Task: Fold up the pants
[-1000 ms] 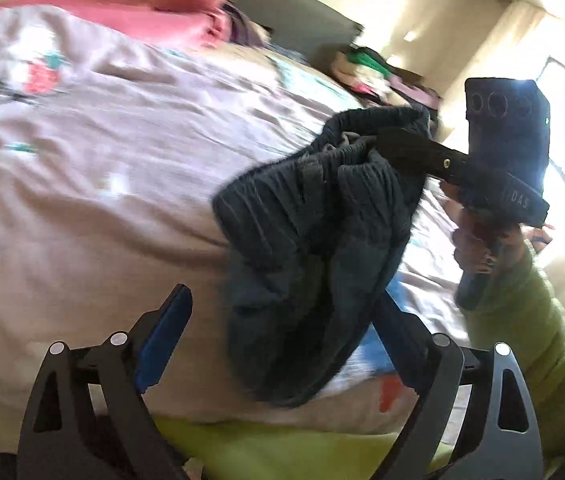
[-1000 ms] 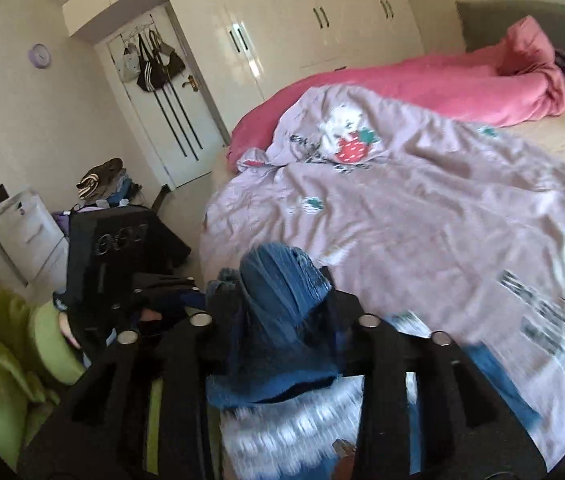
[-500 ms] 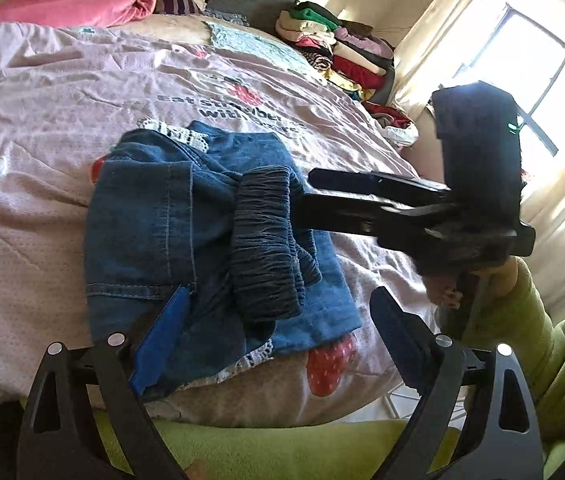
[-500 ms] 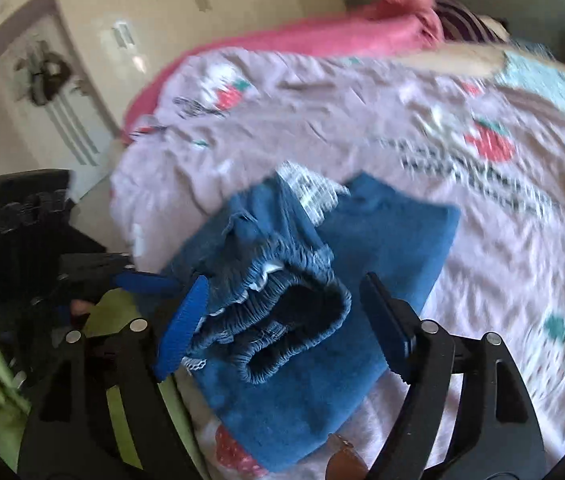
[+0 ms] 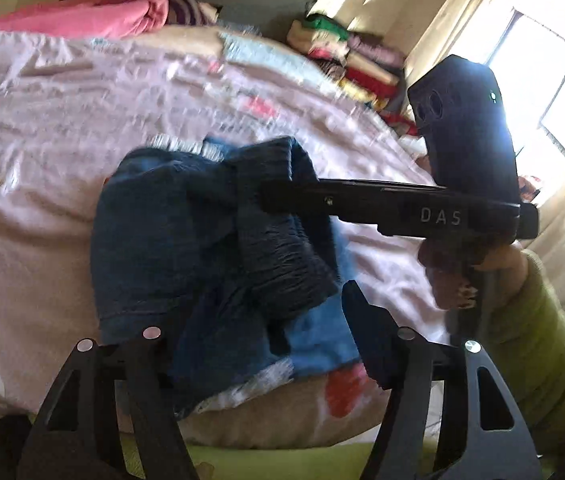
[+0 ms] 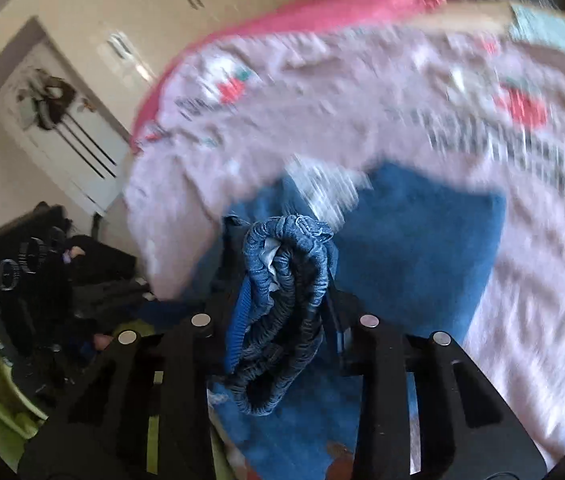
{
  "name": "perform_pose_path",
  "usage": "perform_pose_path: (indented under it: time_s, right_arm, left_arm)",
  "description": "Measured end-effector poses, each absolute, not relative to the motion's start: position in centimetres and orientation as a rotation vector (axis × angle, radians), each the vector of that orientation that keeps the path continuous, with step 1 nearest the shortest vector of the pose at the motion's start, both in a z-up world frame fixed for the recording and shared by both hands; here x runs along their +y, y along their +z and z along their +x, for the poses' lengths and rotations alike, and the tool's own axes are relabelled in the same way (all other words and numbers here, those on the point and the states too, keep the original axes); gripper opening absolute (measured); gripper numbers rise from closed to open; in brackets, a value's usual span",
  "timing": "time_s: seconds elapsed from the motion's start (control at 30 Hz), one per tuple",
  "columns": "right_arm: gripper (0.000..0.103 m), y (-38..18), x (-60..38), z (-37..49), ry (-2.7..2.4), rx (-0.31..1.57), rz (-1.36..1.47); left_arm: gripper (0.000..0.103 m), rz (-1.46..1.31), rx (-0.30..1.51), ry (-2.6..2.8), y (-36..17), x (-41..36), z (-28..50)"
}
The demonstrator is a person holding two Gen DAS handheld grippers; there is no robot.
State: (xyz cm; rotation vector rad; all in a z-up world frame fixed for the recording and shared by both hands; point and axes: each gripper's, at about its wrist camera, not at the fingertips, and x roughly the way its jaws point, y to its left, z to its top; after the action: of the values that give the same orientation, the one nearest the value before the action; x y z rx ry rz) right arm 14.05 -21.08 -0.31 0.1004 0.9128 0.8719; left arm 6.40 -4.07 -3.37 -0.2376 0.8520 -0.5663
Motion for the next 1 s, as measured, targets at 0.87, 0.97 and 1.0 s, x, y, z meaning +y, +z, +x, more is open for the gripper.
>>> perform_pose_path:
  time_s: [0.87,0.97,1.0]
  right_arm:
    - [0.040,-0.1,-18.6,8.5,0.757,0.820,-0.238]
    - [0.022,-2.5,-18.0,8.3,0.732,0.896,-0.306]
    - [0.020,-2.9,-18.2,7.9,0.738,0.907,-0.313]
  left_arm:
    - [0.050,-0.197,0.831,-0.300,-2.0,1.0,10.3]
    - [0.050,-0.170,0.840,-0.339,-2.4,-0.5,12.5]
    - [0.048,-0.156,0.852,-0.341,-2.8,-0.9,13.2]
